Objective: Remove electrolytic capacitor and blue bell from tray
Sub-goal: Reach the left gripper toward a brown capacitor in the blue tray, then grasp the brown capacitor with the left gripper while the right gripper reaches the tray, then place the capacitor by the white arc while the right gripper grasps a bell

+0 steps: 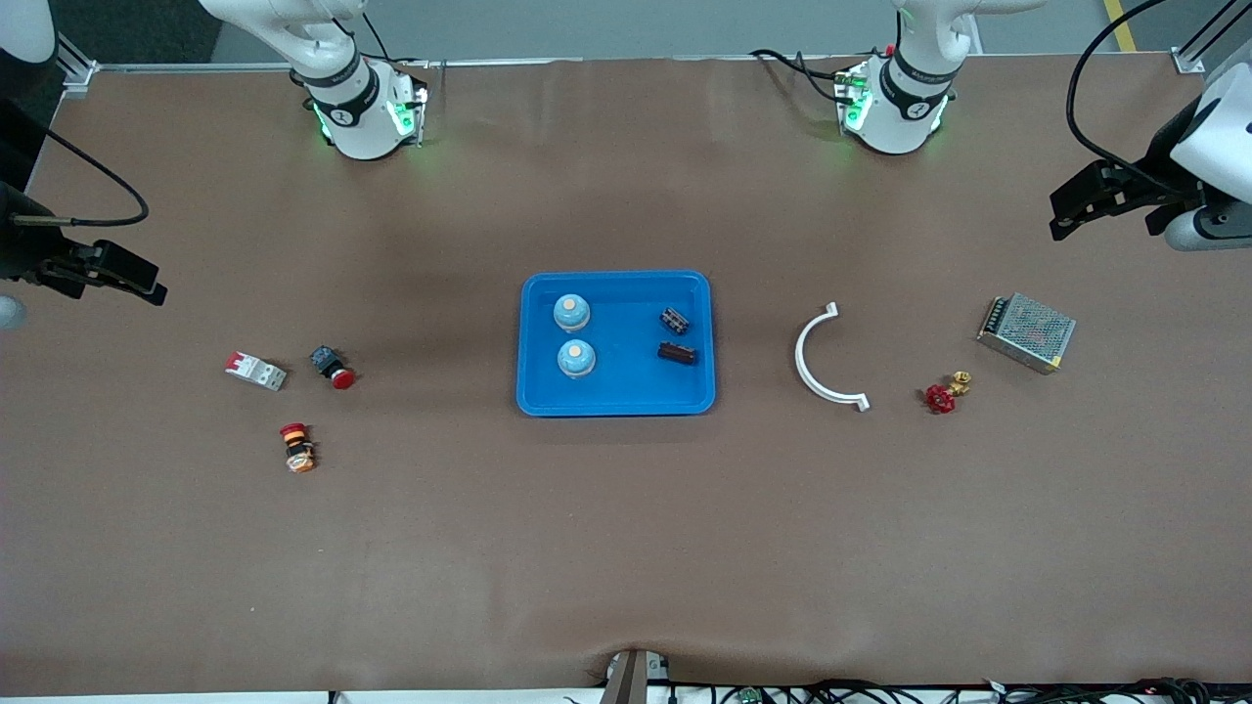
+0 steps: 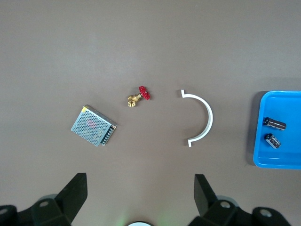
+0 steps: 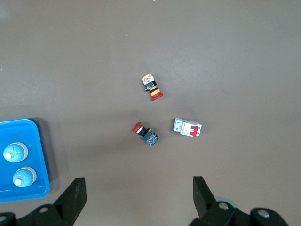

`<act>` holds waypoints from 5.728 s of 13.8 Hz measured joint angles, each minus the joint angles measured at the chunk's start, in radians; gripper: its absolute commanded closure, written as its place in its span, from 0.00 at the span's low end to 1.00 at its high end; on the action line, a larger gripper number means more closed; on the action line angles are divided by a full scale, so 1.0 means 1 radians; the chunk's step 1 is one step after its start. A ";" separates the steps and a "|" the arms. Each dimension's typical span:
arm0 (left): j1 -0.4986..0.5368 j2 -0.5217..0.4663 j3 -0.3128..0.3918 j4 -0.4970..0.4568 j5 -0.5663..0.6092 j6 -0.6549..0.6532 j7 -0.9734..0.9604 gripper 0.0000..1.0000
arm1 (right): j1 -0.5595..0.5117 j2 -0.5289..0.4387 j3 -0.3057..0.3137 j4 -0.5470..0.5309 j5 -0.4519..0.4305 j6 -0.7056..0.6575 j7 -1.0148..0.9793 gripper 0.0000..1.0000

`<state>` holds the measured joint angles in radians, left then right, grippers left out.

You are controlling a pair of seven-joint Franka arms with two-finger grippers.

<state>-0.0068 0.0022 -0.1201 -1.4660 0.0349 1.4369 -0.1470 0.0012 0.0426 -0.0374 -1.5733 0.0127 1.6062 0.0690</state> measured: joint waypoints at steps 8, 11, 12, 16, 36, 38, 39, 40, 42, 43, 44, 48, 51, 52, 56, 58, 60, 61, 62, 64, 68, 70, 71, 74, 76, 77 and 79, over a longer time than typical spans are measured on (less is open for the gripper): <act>-0.007 0.022 -0.035 -0.021 0.000 -0.014 -0.001 0.00 | 0.000 0.000 -0.001 -0.014 0.000 0.000 0.000 0.00; -0.010 0.058 -0.108 -0.074 -0.003 0.006 -0.078 0.00 | -0.007 0.001 -0.007 -0.018 0.000 0.003 0.000 0.00; -0.011 0.066 -0.143 -0.109 -0.003 0.039 -0.132 0.00 | -0.014 0.003 -0.010 -0.021 0.000 0.005 0.000 0.00; -0.018 0.081 -0.299 -0.315 -0.004 0.262 -0.384 0.00 | -0.036 0.022 -0.014 -0.098 0.000 0.113 -0.001 0.00; -0.234 0.634 -0.450 -0.427 0.175 0.991 -1.386 0.32 | -0.004 0.039 -0.002 -0.582 0.062 0.563 0.265 0.00; -0.241 0.659 -0.449 -0.420 0.192 0.991 -1.399 0.36 | 0.116 -0.009 0.005 -0.616 0.064 0.565 0.473 0.00; -0.242 0.668 -0.449 -0.419 0.197 0.991 -1.403 0.45 | 0.177 -0.023 0.009 -0.627 0.064 0.567 0.571 0.00; -0.243 0.676 -0.449 -0.419 0.198 0.991 -1.404 0.54 | 0.240 -0.032 0.011 -0.635 0.065 0.576 0.669 0.00; -0.243 0.685 -0.448 -0.418 0.198 0.991 -1.404 0.77 | 0.356 -0.033 0.013 -0.648 0.065 0.605 0.846 0.00; -0.243 0.686 -0.447 -0.418 0.198 0.991 -1.404 0.91 | 0.401 -0.032 0.014 -0.658 0.065 0.627 0.913 0.00; -0.243 0.686 -0.445 -0.418 0.199 0.991 -1.404 1.00 | 0.435 -0.032 0.014 -0.675 0.065 0.658 0.969 0.00; -0.241 0.680 -0.442 -0.397 0.204 0.934 -1.404 1.00 | 0.524 -0.009 0.011 -0.757 0.065 0.788 1.205 0.00; -0.228 0.632 -0.441 -0.339 0.209 0.821 -1.404 1.00 | 0.626 0.066 0.011 -0.769 0.064 0.880 1.412 0.00; -0.224 0.609 -0.440 -0.314 0.209 0.776 -1.404 1.00 | 0.656 0.094 0.011 -0.769 0.064 0.909 1.458 0.00; -0.155 0.514 -0.439 -0.268 0.211 0.621 -1.326 1.00 | 0.724 0.187 0.010 -0.766 0.064 0.999 1.576 0.00; -0.089 0.487 -0.439 -0.271 0.211 0.549 -1.230 1.00 | 0.738 0.221 0.009 -0.752 0.064 1.018 1.613 0.00; -0.018 0.478 -0.438 -0.293 0.211 0.525 -1.144 1.00 | 0.752 0.254 0.008 -0.712 0.064 1.018 1.651 0.00; 0.015 0.477 -0.438 -0.310 0.211 0.524 -1.109 1.00 | 0.759 0.272 0.007 -0.688 0.064 1.018 1.662 0.00; 0.048 0.477 -0.437 -0.330 0.212 0.524 -1.077 1.00 | 0.764 0.293 0.007 -0.663 0.064 1.018 1.671 0.00; 0.109 0.477 -0.436 -0.375 0.242 0.528 -1.030 1.00 | 0.771 0.334 0.007 -0.619 0.064 1.018 1.682 0.00; 0.216 0.479 -0.436 -0.499 0.303 0.620 -0.976 1.00 | 0.800 0.417 0.005 -0.549 0.047 1.018 1.734 0.00; 0.256 0.483 -0.435 -0.552 0.333 0.665 -0.976 1.00 | 0.812 0.448 0.004 -0.523 0.030 1.018 1.766 0.00; 0.275 0.487 -0.435 -0.572 0.338 0.686 -0.974 1.00 | 0.817 0.459 0.004 -0.513 0.025 1.018 1.774 0.00; 0.304 0.509 -0.435 -0.615 0.338 0.743 -0.970 1.00 | 0.826 0.474 0.003 -0.500 0.024 1.018 1.781 0.05; 0.306 0.523 -0.435 -0.624 0.339 0.755 -0.970 0.67 | 0.828 0.475 0.003 -0.498 0.024 1.018 1.783 0.42; 0.307 0.522 -0.436 -0.624 0.339 0.754 -0.970 0.23 | 0.828 0.475 0.003 -0.497 0.024 1.018 1.783 0.47; 0.308 0.523 -0.436 -0.624 0.339 0.757 -0.970 0.00 | 0.828 0.475 0.000 -0.491 0.024 1.015 1.783 0.73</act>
<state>0.3017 0.5247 -0.5564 -2.0902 0.3744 2.1938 -1.1172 0.8294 0.5178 -0.0372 -2.0642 0.0366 2.6211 1.8521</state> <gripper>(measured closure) 0.608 0.229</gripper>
